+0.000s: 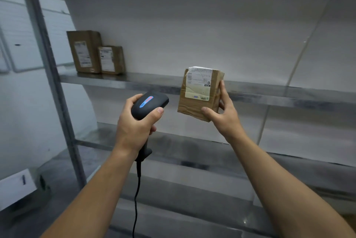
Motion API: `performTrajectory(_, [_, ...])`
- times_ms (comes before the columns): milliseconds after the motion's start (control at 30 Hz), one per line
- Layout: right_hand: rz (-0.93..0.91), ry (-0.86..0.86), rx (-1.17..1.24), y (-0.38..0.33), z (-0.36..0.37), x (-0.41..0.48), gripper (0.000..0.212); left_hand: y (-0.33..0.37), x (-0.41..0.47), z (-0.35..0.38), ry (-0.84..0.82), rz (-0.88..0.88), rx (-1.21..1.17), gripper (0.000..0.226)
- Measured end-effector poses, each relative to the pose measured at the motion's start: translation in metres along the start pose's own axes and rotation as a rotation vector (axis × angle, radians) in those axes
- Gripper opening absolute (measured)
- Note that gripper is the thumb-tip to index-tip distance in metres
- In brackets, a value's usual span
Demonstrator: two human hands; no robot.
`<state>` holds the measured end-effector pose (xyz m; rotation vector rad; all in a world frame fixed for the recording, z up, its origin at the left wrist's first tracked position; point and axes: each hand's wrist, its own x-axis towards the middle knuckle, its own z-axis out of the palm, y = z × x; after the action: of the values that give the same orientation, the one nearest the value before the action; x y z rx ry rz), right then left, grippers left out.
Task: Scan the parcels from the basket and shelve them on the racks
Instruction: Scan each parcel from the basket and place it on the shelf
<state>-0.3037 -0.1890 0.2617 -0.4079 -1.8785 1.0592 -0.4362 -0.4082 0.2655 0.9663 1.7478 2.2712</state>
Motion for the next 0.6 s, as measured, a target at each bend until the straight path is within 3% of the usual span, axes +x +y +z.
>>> performTrajectory(400, [-0.05,-0.076,0.055,-0.006,0.082,0.069,0.101,-0.007,0.072,-0.049,0.125,0.061,0.027,0.057])
performTrajectory(600, [-0.097,-0.071,0.048,-0.002,0.139,0.13,0.104,-0.024,0.144,-0.079,0.139,0.088,0.017,0.065])
